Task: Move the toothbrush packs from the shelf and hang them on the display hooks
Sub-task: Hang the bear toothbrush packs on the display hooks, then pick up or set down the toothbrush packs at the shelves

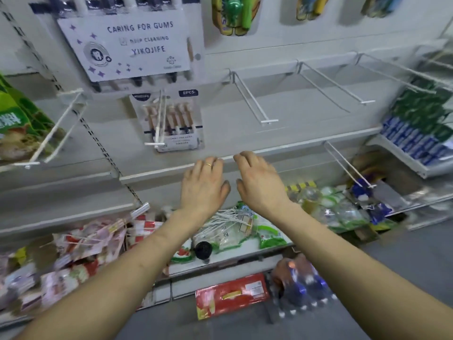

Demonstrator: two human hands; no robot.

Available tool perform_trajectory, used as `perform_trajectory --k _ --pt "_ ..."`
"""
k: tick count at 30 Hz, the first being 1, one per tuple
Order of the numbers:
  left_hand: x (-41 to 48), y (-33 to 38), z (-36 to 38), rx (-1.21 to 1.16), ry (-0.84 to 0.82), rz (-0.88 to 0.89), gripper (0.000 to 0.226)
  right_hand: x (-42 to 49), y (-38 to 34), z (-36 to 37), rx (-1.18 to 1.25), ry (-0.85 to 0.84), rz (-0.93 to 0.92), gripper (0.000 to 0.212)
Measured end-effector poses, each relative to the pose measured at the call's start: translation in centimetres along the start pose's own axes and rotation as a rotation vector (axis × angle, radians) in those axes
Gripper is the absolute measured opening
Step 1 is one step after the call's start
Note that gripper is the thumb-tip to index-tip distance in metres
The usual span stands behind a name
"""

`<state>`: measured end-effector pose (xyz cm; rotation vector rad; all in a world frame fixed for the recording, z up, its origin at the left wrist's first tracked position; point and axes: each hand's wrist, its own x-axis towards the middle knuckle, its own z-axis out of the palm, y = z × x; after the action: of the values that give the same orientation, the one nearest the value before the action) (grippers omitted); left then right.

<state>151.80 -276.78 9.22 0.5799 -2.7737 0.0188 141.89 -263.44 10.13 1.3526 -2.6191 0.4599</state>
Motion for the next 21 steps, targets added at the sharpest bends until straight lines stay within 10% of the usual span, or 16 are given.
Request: perform_trajectory --k 21 --pt "0.3 62.6 0.5 -0.172 -0.054 0.655 0.073 -40.5 45.3 -22.3 -0.434 0.165 0.871 0.059"
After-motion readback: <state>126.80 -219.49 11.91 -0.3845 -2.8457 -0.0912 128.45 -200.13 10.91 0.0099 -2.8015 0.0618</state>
